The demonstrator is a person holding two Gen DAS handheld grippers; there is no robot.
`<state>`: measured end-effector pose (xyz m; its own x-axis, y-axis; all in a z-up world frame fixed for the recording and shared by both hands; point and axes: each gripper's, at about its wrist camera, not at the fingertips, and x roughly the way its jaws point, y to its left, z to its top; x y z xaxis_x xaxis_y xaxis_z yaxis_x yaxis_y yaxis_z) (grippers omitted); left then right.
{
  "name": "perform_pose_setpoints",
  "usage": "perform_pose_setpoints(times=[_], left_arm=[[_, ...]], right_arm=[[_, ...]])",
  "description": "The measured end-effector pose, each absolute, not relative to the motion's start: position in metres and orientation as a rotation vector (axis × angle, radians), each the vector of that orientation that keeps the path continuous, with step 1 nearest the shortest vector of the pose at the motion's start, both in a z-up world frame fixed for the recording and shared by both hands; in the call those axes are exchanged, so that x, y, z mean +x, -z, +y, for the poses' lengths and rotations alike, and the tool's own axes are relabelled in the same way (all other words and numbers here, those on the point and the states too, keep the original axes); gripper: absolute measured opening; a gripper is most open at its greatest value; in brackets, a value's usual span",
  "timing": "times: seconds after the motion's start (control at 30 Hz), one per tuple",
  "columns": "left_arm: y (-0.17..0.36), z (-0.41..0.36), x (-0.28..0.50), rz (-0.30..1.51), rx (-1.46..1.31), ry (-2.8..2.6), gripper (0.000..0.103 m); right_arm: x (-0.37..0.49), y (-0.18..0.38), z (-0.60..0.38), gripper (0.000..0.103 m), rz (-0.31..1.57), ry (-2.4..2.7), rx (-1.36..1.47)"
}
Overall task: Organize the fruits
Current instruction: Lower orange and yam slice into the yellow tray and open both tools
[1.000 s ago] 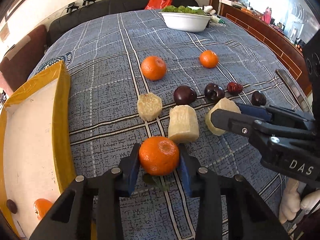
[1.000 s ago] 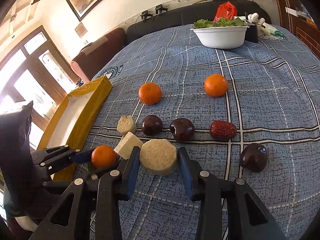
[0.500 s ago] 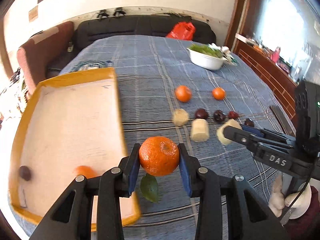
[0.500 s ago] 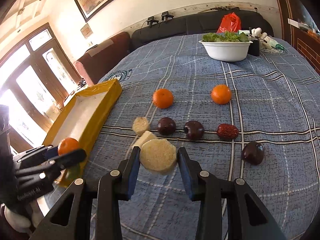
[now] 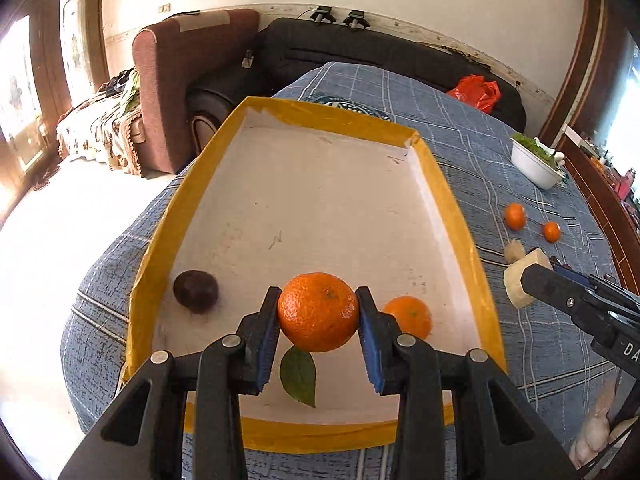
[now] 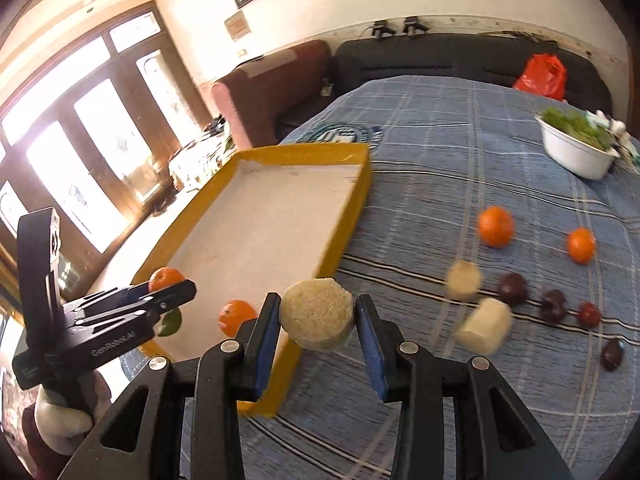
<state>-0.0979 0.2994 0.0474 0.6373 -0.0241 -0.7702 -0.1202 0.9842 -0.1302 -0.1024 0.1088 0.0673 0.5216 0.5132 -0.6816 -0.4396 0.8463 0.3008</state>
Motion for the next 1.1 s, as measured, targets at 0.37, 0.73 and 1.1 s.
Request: perform_pose_setpoints(times=[0.37,0.73,1.1], left_arm=[[-0.027,0.329,-0.095,0.906,-0.248,-0.078,0.036],[-0.04,0.338,-0.108,0.866,-0.305,-0.058,0.041],[-0.078,0.315,-0.155,0.734,-0.387,-0.008,0.082]], right_arm=[[-0.076,-0.043,0.189,0.043,0.929,-0.654,-0.006],[-0.056,-0.034,0.206,0.044,0.956,-0.674,-0.007],[-0.081,-0.072,0.177,0.061,0.815,-0.655,-0.013]])
